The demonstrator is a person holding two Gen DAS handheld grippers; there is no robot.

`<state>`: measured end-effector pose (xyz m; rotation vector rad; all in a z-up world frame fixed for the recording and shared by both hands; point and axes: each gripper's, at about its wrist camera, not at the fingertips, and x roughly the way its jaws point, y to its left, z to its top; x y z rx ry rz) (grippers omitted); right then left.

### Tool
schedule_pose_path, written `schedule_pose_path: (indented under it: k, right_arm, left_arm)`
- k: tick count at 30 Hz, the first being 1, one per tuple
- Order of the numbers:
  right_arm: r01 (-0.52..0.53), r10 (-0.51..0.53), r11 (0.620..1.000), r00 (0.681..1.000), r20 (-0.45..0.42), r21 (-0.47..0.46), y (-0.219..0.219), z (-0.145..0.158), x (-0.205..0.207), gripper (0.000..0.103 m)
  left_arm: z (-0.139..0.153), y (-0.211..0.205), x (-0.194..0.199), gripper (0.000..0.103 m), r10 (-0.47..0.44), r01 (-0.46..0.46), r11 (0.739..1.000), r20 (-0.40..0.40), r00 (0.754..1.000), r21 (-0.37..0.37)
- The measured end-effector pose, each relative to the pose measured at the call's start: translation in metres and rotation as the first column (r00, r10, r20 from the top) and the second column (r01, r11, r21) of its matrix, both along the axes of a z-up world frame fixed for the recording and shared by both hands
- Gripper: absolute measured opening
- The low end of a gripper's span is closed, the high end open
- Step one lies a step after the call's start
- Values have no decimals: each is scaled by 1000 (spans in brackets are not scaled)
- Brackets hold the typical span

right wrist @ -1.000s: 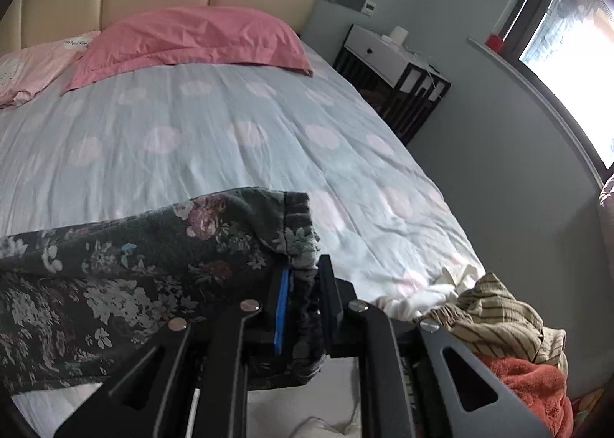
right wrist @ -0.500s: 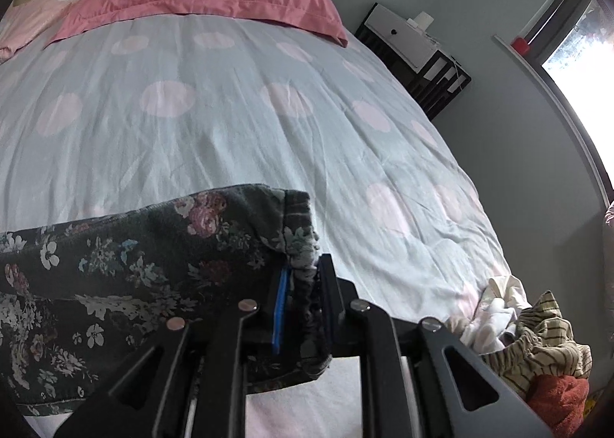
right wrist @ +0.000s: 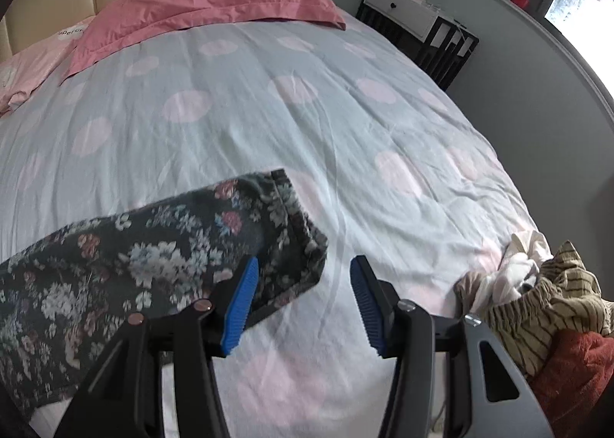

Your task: Fold clothes

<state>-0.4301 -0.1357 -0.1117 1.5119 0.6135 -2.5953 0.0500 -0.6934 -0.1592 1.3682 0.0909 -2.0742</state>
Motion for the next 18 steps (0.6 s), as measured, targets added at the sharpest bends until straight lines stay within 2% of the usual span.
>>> schedule_pose_path:
  k: [5, 8, 15, 18]
  right_arm:
    - [-34, 37, 999, 996, 87, -38, 32, 11, 53, 49]
    - [-56, 65, 996, 988, 137, -74, 55, 22, 86, 49]
    - [-57, 94, 983, 973, 211, -174, 105, 48, 167, 49]
    - [-28, 94, 967, 962, 255, -252, 126, 53, 200, 49]
  left_arm:
    - [20, 22, 51, 51, -36, 37, 996, -8, 999, 80]
    - [23, 35, 81, 57, -73, 69, 988, 28, 997, 138]
    - [-1, 72, 136, 59, -149, 118, 963, 114, 982, 242]
    - [-18, 81, 152, 59, -157, 115, 962, 159, 975, 247]
